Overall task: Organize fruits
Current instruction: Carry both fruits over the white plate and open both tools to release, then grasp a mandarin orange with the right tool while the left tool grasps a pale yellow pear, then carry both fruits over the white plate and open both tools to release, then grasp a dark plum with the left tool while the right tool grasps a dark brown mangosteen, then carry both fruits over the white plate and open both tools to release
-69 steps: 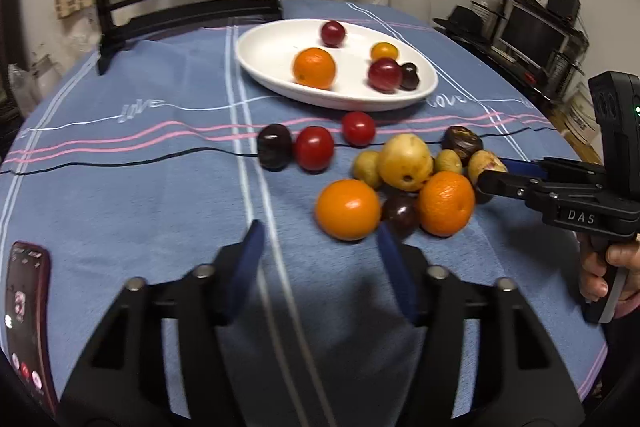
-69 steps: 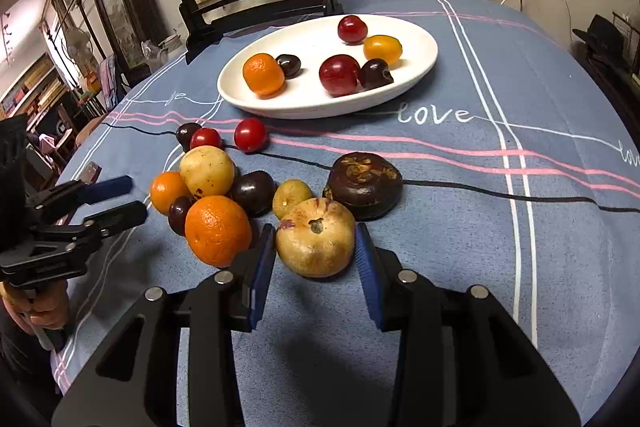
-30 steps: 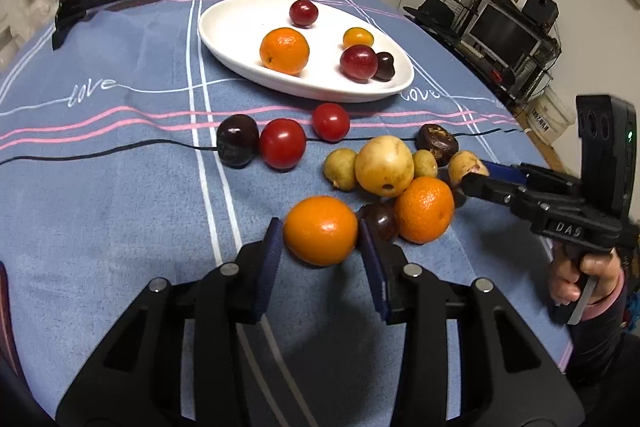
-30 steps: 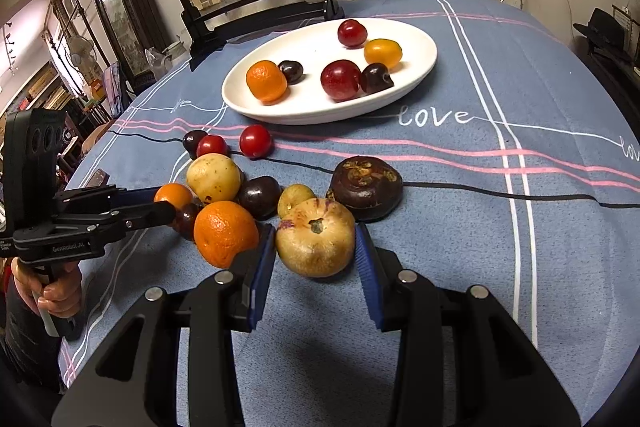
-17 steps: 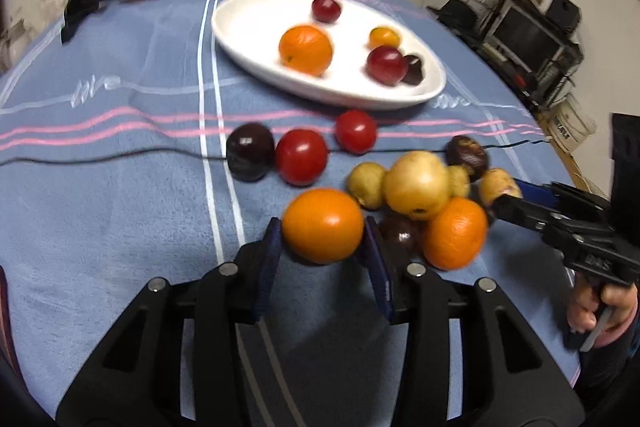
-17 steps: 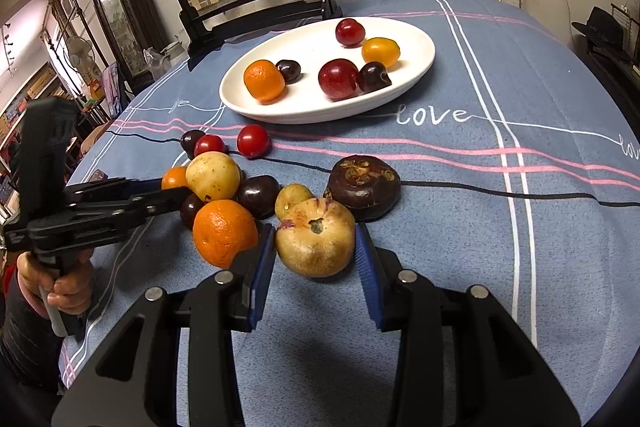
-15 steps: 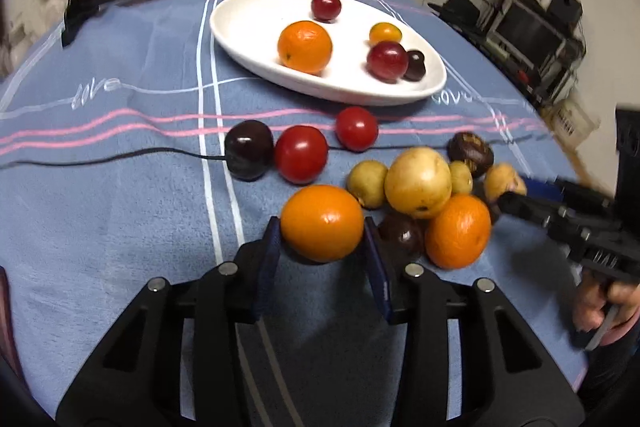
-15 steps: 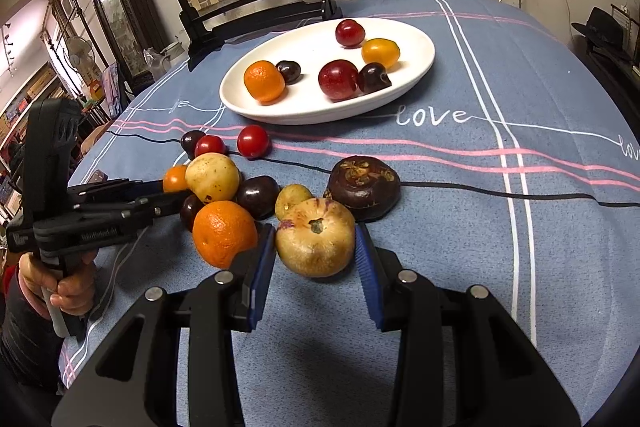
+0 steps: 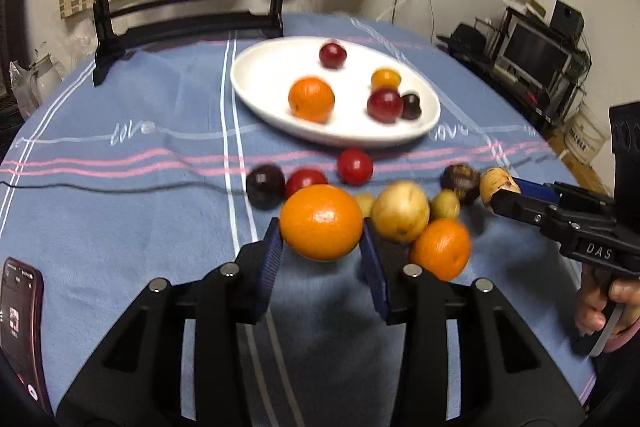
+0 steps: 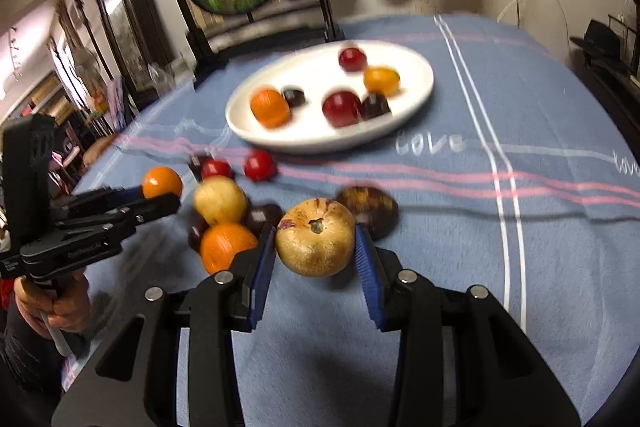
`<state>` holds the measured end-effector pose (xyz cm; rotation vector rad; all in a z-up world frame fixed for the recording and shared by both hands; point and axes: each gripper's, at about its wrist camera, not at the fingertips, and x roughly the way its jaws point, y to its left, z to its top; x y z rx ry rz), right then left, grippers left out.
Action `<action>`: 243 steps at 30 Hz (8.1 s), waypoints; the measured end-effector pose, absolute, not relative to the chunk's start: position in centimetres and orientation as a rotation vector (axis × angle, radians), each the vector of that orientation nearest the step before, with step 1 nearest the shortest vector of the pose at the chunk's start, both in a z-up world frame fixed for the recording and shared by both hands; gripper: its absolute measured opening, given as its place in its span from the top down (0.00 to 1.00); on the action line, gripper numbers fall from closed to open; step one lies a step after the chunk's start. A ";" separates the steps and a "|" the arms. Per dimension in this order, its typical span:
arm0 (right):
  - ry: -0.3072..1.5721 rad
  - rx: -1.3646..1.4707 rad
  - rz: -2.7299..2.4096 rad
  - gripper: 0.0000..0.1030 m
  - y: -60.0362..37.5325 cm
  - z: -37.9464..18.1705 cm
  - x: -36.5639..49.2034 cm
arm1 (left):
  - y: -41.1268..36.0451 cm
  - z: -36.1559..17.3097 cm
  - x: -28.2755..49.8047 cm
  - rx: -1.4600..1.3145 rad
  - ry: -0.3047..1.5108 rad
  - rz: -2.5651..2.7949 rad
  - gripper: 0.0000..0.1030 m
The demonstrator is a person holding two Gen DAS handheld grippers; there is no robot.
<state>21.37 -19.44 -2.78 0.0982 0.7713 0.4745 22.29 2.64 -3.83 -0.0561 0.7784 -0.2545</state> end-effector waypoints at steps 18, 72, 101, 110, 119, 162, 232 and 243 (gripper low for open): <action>0.735 0.003 0.458 0.61 -13.2 -1.9 32.1 | 1.6 -1.0 36.9 -0.068 0.764 -0.089 0.61; 0.903 -0.175 0.624 0.57 -12.0 -4.9 21.1 | 7.2 -0.7 25.1 -0.066 0.707 0.134 0.08; 0.856 0.212 0.546 0.58 -20.0 -2.0 23.4 | -4.0 -3.8 22.2 0.319 0.681 -0.287 0.39; 0.850 0.211 0.558 0.58 -20.0 -1.7 23.1 | -4.9 -5.0 22.0 0.341 0.713 -0.336 0.40; 0.842 0.217 0.556 0.58 -20.1 -1.6 23.0 | -4.4 -5.2 22.5 0.290 0.753 -0.385 0.63; 0.673 0.116 0.457 0.48 -16.6 1.9 32.5 | 2.5 1.0 32.8 0.025 0.700 -0.023 0.18; 0.825 0.060 0.431 0.54 -19.9 -3.2 26.1 | -0.5 -3.6 21.8 0.088 0.793 -0.432 0.68; 0.577 0.186 0.444 0.54 -18.4 2.1 27.7 | 1.1 2.0 27.8 -0.010 0.694 -0.239 0.68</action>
